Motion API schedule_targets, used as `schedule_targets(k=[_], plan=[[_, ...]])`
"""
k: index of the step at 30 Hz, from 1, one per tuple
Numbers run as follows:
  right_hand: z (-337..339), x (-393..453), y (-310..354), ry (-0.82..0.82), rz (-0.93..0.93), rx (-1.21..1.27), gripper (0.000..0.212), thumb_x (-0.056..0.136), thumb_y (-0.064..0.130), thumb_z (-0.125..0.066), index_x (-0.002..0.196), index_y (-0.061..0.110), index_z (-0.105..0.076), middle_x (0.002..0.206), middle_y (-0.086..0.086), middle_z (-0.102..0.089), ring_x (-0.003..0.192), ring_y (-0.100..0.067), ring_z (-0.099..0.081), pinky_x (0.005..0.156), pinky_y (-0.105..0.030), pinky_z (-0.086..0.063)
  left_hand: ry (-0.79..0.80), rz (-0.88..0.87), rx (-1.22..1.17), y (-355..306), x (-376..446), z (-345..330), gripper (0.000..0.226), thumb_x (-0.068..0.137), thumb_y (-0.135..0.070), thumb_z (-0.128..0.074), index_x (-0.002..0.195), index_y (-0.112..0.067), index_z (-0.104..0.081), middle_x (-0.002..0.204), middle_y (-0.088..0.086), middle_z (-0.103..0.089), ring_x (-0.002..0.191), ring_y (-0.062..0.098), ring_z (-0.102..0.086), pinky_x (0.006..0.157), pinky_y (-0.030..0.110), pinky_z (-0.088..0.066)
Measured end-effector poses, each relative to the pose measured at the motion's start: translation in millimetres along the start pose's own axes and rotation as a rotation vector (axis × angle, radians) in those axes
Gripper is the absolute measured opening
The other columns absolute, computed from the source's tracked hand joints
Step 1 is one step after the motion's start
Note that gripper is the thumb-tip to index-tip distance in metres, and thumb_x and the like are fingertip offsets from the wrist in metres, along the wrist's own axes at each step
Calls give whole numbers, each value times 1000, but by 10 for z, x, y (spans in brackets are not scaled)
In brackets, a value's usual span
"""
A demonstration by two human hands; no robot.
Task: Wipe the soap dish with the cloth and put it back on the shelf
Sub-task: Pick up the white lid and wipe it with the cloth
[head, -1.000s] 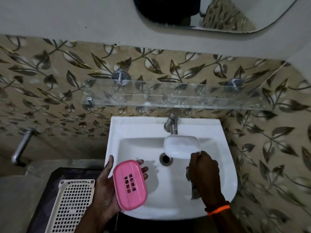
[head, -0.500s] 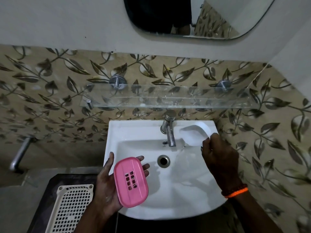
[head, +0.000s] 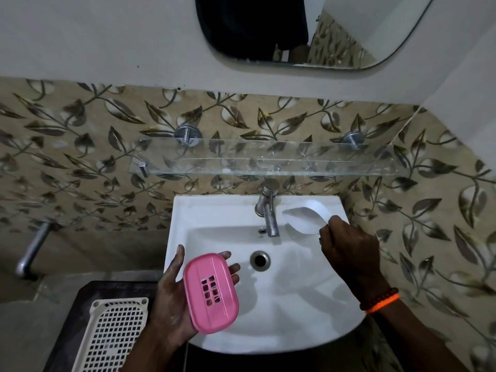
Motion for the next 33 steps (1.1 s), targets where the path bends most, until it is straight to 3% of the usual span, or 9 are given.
schedule_targets(k=[6,8,11,13,17,23,27,30,33], plan=[[-115,-37,-114,229,-132,81,25,90,9,-52,70,17,-40,50,0,-38,39,-25,-37,40,-27,-26,-41,-50,-6,-28,-20,-22,105,68,-63,-84,149,-7,-49,154,29,-43,119,40,-64,105,58,-47],[-150,-40,-159,273,-327,319,27,97,11,-46,73,17,-37,53,4,-38,43,-20,-38,42,-31,-39,-80,-87,2,-53,1,-17,101,63,-60,-89,143,-7,-57,150,29,-49,115,40,-66,103,57,-49],[-137,-61,-171,167,-655,775,33,94,15,-48,64,12,-33,53,1,-33,46,-10,-34,49,-32,-34,-173,-145,36,-71,106,-30,89,56,-52,-95,126,-3,-68,118,28,-69,103,40,-67,100,55,-50],[-167,-83,-101,234,-806,933,33,93,15,-53,62,16,-40,57,-2,-35,54,-13,-37,58,-34,-34,-196,-176,97,-51,185,-124,82,58,-46,-96,122,-2,-69,104,26,-71,102,40,-64,103,53,-47],[-151,-184,195,455,-1149,1290,30,93,12,-58,63,11,-60,56,-7,-55,53,-21,-52,58,-32,-42,-222,-333,418,-63,360,-390,93,54,-29,-99,132,2,-60,110,27,-70,104,44,-67,98,52,-51],[200,-185,826,733,-1197,1485,35,92,8,-59,57,9,-61,56,-11,-52,45,-19,-49,48,-27,-39,-111,-495,705,-111,505,-786,56,66,-12,-83,120,-13,-67,103,9,-77,94,26,-73,78,35,-61],[316,-206,989,885,-1083,1477,26,94,20,-60,73,6,-55,72,-17,-46,59,-23,-47,53,-29,-40,-77,-480,715,-118,463,-820,64,58,-30,-97,116,-18,-71,103,8,-78,96,24,-73,78,33,-61],[420,-207,973,961,-1038,1545,37,97,34,-62,83,1,-71,81,-24,-66,68,-28,-62,63,-33,-49,-107,-416,600,-151,410,-761,85,48,-43,-101,121,-15,-70,110,15,-77,96,30,-75,79,40,-63],[544,-107,790,859,-1233,1777,34,89,30,-59,72,5,-75,70,-17,-68,51,-23,-61,53,-31,-50,-125,-243,499,-112,362,-704,109,47,-54,-99,136,-4,-58,113,27,-71,87,40,-74,75,47,-62]])
Point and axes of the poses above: each hand's wrist, its own x-axis towards the middle knuckle, its own z-axis out of the back of the hand, y = z × x, the point moved 5 cm from there along x, towards the middle knuckle
